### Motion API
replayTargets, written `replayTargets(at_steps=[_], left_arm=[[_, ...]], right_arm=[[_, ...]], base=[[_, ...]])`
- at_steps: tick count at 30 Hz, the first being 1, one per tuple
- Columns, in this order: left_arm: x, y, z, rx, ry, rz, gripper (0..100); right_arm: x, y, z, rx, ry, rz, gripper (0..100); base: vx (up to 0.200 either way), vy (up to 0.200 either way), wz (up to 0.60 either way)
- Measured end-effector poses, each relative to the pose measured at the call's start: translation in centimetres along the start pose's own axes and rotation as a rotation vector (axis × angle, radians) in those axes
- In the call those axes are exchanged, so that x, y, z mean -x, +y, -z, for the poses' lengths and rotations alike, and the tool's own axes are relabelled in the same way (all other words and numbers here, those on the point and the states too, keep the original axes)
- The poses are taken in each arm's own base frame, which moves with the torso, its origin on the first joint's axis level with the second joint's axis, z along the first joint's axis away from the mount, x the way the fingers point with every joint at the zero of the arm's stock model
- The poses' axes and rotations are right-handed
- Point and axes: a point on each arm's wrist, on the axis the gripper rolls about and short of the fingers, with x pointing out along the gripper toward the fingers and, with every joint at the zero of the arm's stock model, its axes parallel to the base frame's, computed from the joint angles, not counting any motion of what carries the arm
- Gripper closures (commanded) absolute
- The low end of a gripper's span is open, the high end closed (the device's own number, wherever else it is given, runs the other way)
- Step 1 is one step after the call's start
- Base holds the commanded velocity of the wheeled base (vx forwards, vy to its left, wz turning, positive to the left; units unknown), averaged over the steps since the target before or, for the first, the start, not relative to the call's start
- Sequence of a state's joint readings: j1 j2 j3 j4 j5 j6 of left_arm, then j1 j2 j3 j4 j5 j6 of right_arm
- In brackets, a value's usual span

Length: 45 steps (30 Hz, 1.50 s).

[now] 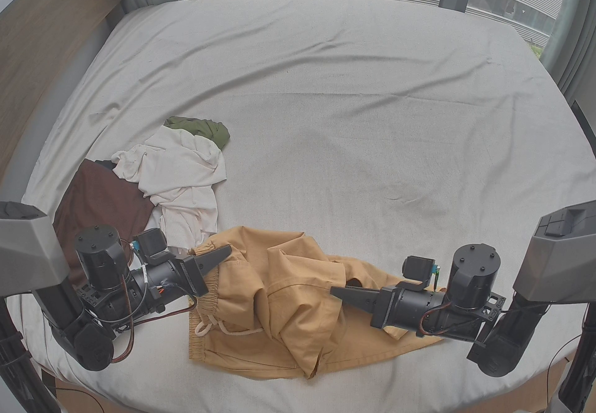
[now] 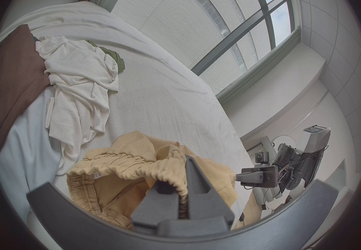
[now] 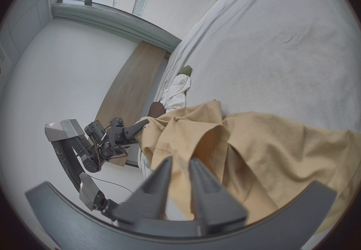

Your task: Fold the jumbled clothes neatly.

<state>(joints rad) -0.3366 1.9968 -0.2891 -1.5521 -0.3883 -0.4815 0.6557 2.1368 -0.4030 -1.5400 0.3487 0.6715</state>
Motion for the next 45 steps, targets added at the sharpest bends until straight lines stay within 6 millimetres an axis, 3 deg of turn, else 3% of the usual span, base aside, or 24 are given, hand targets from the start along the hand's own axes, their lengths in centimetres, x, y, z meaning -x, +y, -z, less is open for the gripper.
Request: replayTargets(at_steps=[8, 29, 30, 45], left_arm=[[-0.1, -0.2, 0.1, -0.001, 0.005, 0.007, 100], [-0.1, -0.2, 0.1, -0.002, 0.005, 0.008, 100], [-0.1, -0.2, 0.1, -0.002, 0.005, 0.008, 100], [-0.1, -0.2, 0.1, -0.002, 0.003, 0.007, 100]], right_arm=[[-2.0, 0.9, -0.2, 0.026, -0.011, -0.057, 0], [-4.3, 2.4, 1.6, 0.042, 0.034, -0.124, 0], [-4.3, 2.5, 1.6, 0.044, 0.03, -0.126, 100], [-4.4, 2.5, 1.5, 0.045, 0.021, -0.127, 100]], base=[[0.0, 0.0, 0.0], [0.0, 0.0, 0.0], [0.0, 0.0, 0.0], [0.0, 0.0, 0.0]])
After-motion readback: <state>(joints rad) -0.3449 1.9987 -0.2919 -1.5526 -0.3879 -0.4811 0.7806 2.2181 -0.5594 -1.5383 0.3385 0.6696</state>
